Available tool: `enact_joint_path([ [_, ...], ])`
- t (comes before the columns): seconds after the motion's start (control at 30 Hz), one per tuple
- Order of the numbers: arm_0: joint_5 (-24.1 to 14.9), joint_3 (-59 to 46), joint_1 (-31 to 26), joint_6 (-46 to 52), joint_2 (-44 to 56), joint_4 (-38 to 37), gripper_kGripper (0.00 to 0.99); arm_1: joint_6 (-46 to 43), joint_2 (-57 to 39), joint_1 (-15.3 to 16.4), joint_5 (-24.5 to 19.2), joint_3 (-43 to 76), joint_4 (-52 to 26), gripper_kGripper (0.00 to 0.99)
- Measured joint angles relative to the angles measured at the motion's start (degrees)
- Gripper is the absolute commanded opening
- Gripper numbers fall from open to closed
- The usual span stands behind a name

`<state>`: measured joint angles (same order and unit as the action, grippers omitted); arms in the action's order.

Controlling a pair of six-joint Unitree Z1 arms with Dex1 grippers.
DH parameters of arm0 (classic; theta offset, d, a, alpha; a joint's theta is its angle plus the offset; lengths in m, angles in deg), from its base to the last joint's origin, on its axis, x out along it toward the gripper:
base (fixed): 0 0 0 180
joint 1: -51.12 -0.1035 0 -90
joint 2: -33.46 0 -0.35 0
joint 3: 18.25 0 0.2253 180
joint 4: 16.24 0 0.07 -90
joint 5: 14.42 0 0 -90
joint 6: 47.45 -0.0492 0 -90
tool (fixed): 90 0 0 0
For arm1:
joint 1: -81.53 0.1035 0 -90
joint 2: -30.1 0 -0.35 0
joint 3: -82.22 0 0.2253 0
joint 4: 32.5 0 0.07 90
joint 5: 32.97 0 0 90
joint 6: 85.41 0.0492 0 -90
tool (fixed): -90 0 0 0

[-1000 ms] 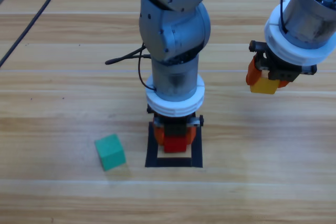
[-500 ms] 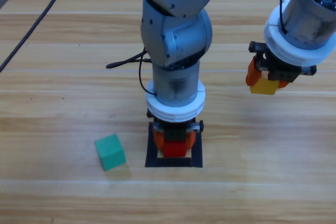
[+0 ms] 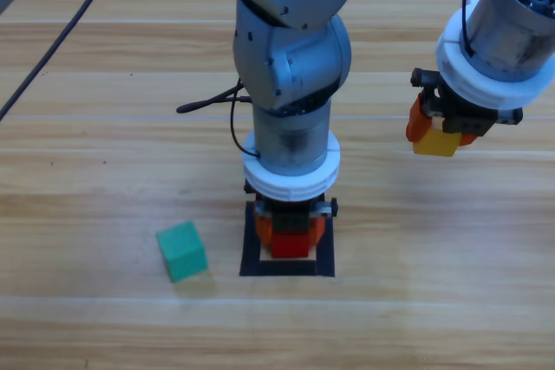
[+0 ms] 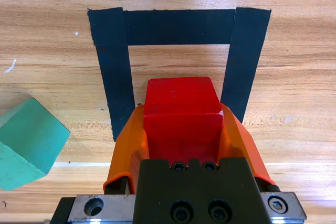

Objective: Stack the blocks in the rectangular block: red at the bottom, yellow in the middle, green on top

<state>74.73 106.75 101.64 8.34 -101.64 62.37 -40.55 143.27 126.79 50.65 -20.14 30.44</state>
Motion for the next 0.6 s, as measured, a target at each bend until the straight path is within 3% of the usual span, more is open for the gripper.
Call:
enact_joint_path([
  [0.1,-0.1,0.0,0.0,0.0,0.0,0.0,0.031,0.0,0.0,0.0,0.0,0.0,0.0,0.084],
  [0.23,-0.5,0.0,0.0,0.0,-0.2,0.0,0.170,0.0,0.0,0.0,0.0,0.0,0.0,0.083],
  [0.37,-0.6,0.0,0.0,0.0,-0.3,-0.3,0.402,0.0,0.0,0.0,0.0,0.0,0.0,0.084],
  [0.53,-0.6,0.0,0.0,0.0,-0.3,-1.2,0.775,-0.1,0.0,0.0,0.0,0.0,0.0,0.084],
  [0.6,-0.6,-0.1,0.0,0.0,-0.3,-1.3,0.838,-0.2,0.0,0.0,0.0,0.0,0.0,0.084],
])
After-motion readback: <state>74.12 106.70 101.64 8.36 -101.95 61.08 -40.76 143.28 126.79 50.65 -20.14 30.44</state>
